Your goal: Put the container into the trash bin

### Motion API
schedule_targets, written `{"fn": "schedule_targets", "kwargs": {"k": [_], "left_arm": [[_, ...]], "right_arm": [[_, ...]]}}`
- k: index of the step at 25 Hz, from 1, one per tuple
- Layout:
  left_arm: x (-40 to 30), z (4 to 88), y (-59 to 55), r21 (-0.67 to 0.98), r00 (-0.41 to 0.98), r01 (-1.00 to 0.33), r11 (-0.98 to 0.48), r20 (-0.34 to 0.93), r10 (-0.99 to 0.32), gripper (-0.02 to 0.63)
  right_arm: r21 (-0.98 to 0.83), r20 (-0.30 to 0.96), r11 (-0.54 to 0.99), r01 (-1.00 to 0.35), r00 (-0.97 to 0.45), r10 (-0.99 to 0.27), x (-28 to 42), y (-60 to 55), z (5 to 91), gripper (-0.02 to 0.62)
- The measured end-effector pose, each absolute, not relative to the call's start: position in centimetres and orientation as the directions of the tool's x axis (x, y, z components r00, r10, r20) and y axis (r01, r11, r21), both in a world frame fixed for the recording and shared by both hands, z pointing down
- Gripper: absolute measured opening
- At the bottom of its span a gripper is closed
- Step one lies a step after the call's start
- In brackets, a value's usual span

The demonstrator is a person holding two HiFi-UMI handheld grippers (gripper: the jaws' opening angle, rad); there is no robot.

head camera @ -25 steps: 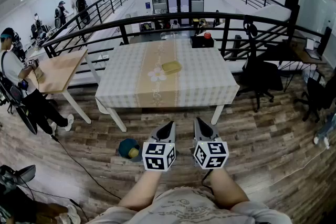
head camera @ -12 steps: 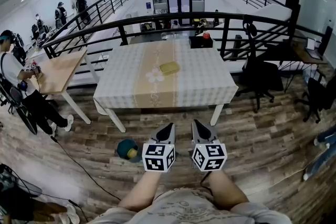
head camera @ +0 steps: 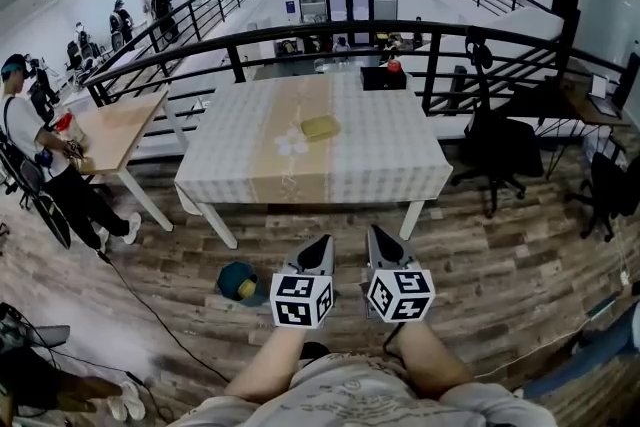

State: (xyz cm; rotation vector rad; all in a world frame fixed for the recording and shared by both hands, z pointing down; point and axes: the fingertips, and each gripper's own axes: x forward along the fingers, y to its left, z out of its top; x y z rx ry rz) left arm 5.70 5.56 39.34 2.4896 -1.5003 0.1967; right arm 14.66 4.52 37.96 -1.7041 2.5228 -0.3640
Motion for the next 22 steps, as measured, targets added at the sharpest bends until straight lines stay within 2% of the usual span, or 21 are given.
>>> {"fn": "schedule_targets", "kwargs": {"k": [11,22], "left_arm": [[6.4,40.1,2.8,0.131,0.461,-0.887,-0.443,0.219,-0.860,0.005],[5.4,41.0,-5.9,0.136,0.466,-0.884,-0.447,0.191,-0.864,0.005]], "right_arm": [[-0.188,0.063,0.386,-0.903,-0.403,-0.913,14.8,1.8,38.5,0.002],[-0.172,0.055,0.381,-0.908,-0.395,-0.917,14.3,-6.4,39.3,0.002]]}}
